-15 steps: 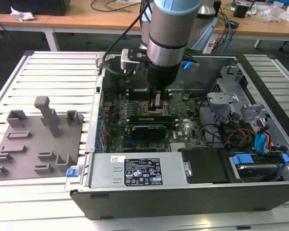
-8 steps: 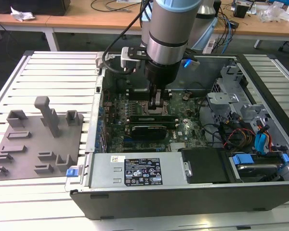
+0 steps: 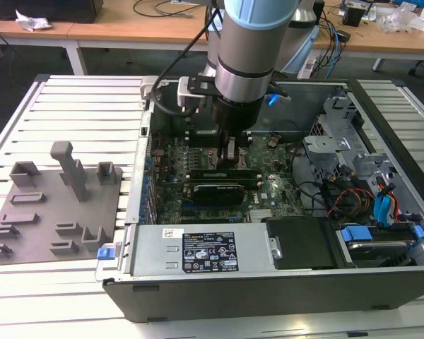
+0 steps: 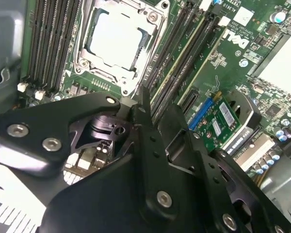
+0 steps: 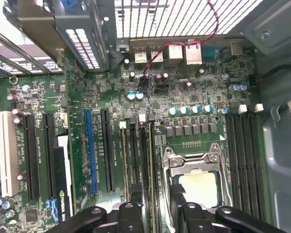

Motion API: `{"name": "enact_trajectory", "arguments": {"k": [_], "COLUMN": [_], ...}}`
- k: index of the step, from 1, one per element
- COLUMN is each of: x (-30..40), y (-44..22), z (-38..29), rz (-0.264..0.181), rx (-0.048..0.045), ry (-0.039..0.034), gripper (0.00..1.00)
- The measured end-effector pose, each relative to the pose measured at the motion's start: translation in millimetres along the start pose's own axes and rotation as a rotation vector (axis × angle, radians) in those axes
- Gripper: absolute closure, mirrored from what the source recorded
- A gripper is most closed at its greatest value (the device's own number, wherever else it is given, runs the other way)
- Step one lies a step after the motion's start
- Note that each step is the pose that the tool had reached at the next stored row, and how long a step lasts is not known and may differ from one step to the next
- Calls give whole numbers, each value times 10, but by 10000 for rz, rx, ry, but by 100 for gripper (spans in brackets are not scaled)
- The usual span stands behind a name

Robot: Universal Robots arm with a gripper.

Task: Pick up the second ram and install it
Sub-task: 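Insert the second ram into the second slot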

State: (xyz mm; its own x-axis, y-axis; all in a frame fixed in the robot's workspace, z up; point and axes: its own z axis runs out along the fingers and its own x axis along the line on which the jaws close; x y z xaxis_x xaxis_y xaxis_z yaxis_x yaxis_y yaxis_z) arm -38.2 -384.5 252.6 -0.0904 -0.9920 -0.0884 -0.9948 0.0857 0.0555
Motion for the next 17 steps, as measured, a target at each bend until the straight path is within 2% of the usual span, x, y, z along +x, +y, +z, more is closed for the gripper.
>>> {"name": "enact_trajectory", "arguments": {"k": [2, 4, 6, 8, 12, 14, 15, 17], "x": [3, 9, 13, 23, 24, 24, 25, 25], "y": [-2, -6, -9, -15, -15, -15, -15, -15], "z": [36, 107, 149, 259, 272, 274, 275, 278], "rz": [-6, -26, -37, -57, -58, -58, -58, -57], "rx": [0, -3, -3, -5, -5, -5, -5, -6], "ry": [0, 1, 1, 3, 3, 3, 5, 3], "gripper": [64, 64, 64, 64, 64, 78, 78, 88]}}
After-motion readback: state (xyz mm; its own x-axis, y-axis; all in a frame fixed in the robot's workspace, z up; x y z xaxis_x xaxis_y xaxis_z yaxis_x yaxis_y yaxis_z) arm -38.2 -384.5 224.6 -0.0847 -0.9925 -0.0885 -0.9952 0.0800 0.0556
